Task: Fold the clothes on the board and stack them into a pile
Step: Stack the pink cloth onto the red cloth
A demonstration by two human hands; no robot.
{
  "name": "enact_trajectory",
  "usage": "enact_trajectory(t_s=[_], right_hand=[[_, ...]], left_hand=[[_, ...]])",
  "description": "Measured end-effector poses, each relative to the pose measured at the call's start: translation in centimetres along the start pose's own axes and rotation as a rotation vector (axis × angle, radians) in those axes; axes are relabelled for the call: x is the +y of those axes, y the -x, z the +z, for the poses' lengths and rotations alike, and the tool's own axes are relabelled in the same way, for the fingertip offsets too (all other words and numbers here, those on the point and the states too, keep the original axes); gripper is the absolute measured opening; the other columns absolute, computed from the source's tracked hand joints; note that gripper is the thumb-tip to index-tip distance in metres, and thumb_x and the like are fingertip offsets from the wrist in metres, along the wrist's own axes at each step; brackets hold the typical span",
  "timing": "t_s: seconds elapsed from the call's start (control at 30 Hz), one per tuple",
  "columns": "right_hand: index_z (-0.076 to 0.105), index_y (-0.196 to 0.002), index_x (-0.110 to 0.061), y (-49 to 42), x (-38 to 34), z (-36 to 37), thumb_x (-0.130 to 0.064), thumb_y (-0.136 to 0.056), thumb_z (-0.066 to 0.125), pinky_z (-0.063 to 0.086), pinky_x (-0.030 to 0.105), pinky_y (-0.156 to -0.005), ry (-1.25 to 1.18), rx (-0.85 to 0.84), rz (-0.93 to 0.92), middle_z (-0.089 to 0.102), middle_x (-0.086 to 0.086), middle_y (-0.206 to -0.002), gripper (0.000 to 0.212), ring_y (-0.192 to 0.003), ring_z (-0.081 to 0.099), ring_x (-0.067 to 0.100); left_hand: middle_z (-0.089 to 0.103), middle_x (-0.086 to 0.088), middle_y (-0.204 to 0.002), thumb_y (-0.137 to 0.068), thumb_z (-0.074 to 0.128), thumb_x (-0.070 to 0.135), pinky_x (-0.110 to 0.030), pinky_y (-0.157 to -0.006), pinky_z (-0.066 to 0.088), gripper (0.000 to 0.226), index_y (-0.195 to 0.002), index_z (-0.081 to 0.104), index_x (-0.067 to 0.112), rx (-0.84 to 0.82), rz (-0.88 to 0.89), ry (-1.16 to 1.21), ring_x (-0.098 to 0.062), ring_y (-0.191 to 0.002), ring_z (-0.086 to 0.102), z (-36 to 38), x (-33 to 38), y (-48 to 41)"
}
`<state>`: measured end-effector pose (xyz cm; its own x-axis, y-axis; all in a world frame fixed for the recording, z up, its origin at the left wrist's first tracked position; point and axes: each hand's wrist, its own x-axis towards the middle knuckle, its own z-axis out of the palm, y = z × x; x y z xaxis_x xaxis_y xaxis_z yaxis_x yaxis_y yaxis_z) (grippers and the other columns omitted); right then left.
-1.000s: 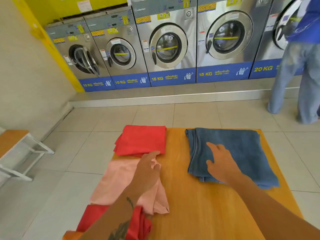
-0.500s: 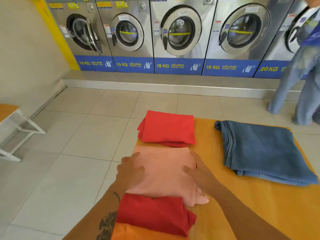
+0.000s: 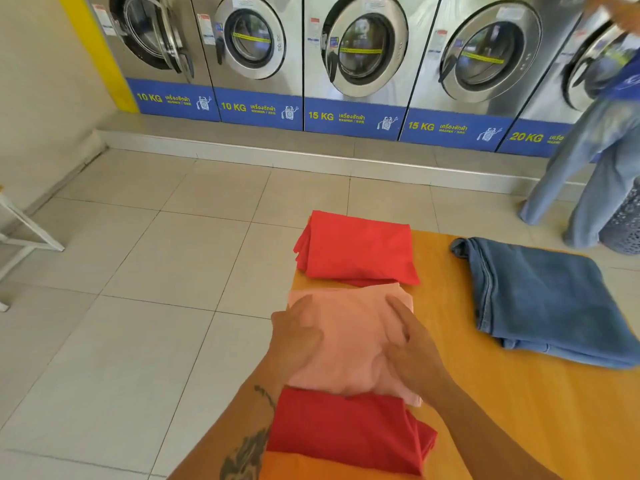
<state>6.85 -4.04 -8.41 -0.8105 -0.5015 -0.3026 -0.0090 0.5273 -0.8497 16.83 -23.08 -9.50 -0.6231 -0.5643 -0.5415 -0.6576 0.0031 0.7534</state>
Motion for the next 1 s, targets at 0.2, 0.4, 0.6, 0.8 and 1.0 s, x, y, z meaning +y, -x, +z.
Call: enact_trajectory(t_s=[0.2,0.4,0.6,0.8,1.0], right_hand=[[0.042,-0.139,-0.050,-1.0,-2.1,-1.4,0.006,-0.085,0.054,0.040,0.019,-0.091,-0.010,0.036,-0.118,0.043,-0.028,-0.132,0.079,-0.113,0.048,-0.007],[0.040,-0.141,-0.049,-5.9,-4.2,-4.3,0.000,-0.086,0.058,0.044,0.024,-0.082,0.008,0.121,-0.135,0.047,-0.007,-0.140,0.076,-0.120,0.050,0.019],[0.038,-0.142,-0.041,-12.5,-5.6,-5.9,-0.010,-0.089,0.055,0.047,0.038,-0.094,0.100,0.112,-0.095,0.049,-0.002,-0.138,0.064,-0.110,0.053,0.016],[0.026,-0.151,-0.029,-17.5,-6.3,-6.5,-0.015,-0.093,0.048,0.041,0.028,-0.067,0.452,0.105,-0.022,0.048,0.011,-0.132,0.063,-0.092,0.051,0.023],[0.010,-0.156,-0.022,-17.3,-3.6,-4.2,-0.033,-0.101,0.036,0.046,0.039,-0.090,0.593,0.076,0.006,0.031,0.014,-0.150,0.062,-0.115,0.051,0.033]], left_hand=[[0.049,0.005,-0.137,-0.071,0.065,0.005,-0.051,-0.101,0.048,0.071,-0.120,0.059,0.056,-0.094,0.090,0.462,-0.023,-0.120,0.052,-1.9,1.0,-0.5],[0.047,0.010,-0.140,-0.084,0.059,0.000,-0.020,-0.082,0.048,0.066,-0.131,0.057,0.045,0.029,0.330,0.296,-0.018,-0.124,0.048,-3.9,7.2,-3.3],[0.049,0.010,-0.130,-0.088,0.049,-0.003,-0.017,-0.065,0.050,0.060,-0.129,0.060,0.040,0.102,0.387,0.134,-0.009,-0.099,0.058,-3.4,12.2,-8.4],[0.049,0.000,-0.143,-0.093,0.045,0.002,-0.020,-0.099,0.035,0.052,-0.141,0.051,0.022,0.192,0.489,-0.147,-0.020,-0.131,0.046,-2.4,13.3,-13.4],[0.039,-0.011,-0.141,-0.098,0.039,0.027,-0.046,-0.099,0.047,0.054,-0.151,0.028,0.027,0.095,0.379,-0.566,-0.031,-0.120,0.045,-1.4,8.3,-15.6]])
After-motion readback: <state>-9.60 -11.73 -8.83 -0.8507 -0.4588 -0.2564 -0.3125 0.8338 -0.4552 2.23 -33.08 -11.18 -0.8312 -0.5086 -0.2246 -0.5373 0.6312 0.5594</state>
